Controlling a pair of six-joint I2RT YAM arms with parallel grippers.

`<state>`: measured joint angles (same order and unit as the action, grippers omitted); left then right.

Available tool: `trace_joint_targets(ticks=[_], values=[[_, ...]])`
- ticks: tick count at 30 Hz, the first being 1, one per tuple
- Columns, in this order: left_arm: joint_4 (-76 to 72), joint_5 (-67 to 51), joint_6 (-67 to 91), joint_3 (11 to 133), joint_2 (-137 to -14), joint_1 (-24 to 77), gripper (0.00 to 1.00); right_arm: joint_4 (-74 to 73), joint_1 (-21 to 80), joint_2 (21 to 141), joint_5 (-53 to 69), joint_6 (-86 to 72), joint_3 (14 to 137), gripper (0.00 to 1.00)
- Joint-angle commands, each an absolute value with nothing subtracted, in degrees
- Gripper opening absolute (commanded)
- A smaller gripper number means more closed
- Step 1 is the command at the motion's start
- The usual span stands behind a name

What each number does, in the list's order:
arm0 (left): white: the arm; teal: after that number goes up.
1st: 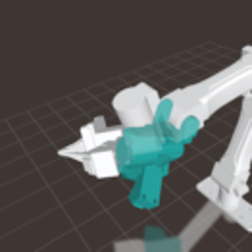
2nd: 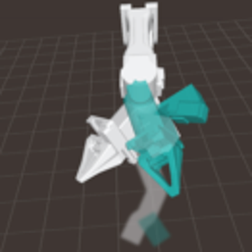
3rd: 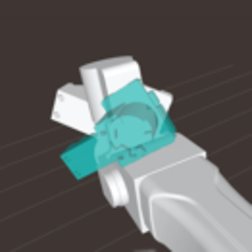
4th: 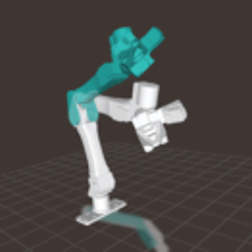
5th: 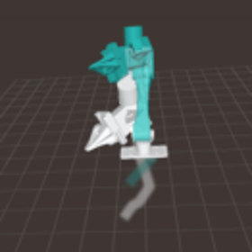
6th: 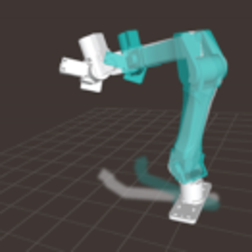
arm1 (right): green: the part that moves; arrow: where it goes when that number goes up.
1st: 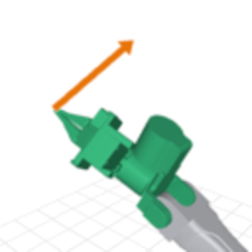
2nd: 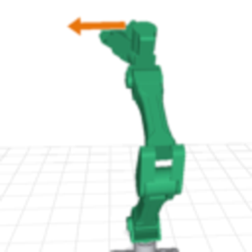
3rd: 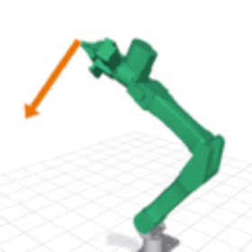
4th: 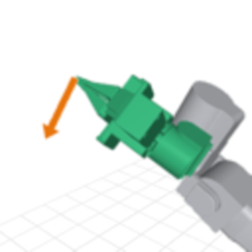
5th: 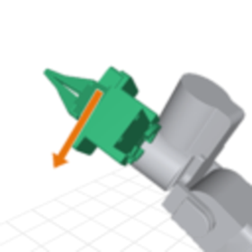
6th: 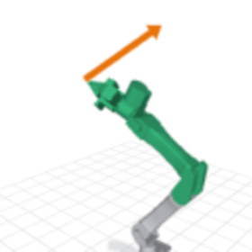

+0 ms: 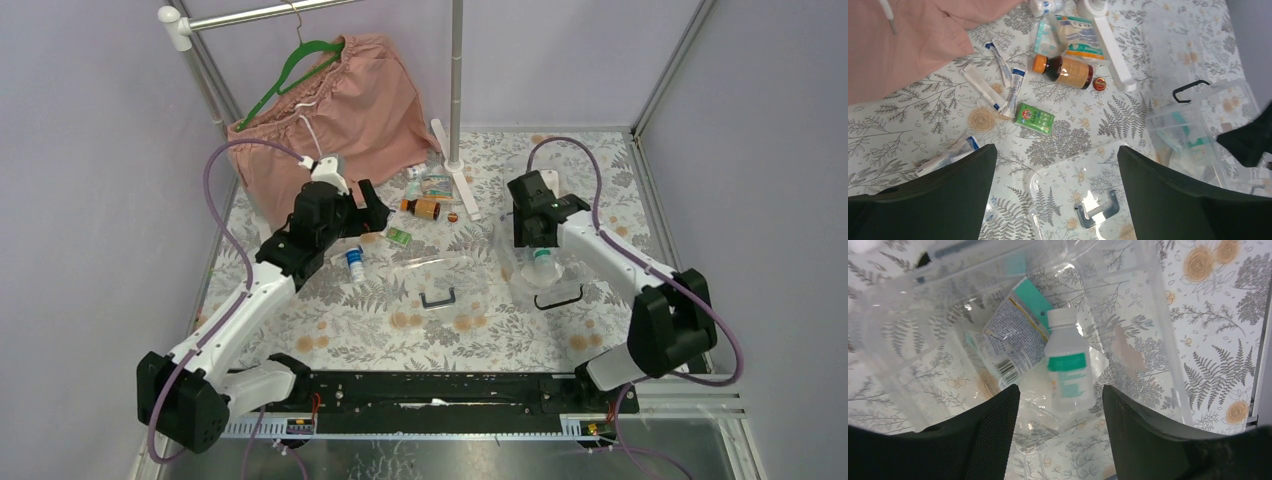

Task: Organize the medicine kit
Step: Place the pill bottle in the medicine box, then pick up the pill bottle at the center of the board.

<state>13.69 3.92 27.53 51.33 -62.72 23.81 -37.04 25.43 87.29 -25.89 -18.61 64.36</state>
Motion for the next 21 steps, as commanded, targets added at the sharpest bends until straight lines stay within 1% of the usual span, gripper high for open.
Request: trace_joint_targets(ticks=[1, 3, 5, 7, 10, 12, 14, 15, 17, 21], values=[[15.36, 4.97, 27.57, 54.33, -64.51, 22.26, 0.99, -38.77, 25.03, 81.17, -27.91, -17.7, 66.89, 0.7], [15.25, 4.63, 27.47, 54.72, -65.28, 21.56, 0.99, -38.99, 25.05, 79.3, -27.36, -17.24, 67.49, 0.71], [14.76, 3.43, 28.61, 55.24, -66.68, 20.78, 0.99, -37.89, 25.05, 77.07, -23.91, -16.16, 67.92, 0.71], [14.71, 1.87, 30.15, 56.15, -68.53, 20.09, 0.99, -33.7, 25.12, 74.0, -14.88, -13.18, 67.11, 0.71], [14.9, 1.08, 30.99, 57.47, -70.09, 19.55, 0.99, -22.79, 25.13, 70.37, 3.05, -10.06, 64.39, 0.71], [15.42, 2.02, 30.24, 57.86, -69.73, 18.87, 0.99, -16.09, 25.22, 70.43, 14.34, -10.48, 63.7, 0.71], [16.23, 2.97, 29.03, 57.84, -68.63, 17.72, 0.99, -9.83, 25.91, 72.88, 21.53, -12.48, 63.78, 0.71], [16.76, 3.14, 28.4, 57.77, -67.9, 16.88, 0.99, -8.08, 26.9, 74.71, 22.89, -12.38, 64.63, 0.7], [17.69, 2.31, 26.76, 57.18, -66.03, 15.02, 0.99, -7.88, 30.07, 79.48, 20.69, -9.3, 68.99, 0.7], [18.08, 1.32, 24.94, 53.69, -61.48, 12.62, 0.99, -15.68, 34.56, 93.3, 18.05, 0.41, 82.01, 0.69]])
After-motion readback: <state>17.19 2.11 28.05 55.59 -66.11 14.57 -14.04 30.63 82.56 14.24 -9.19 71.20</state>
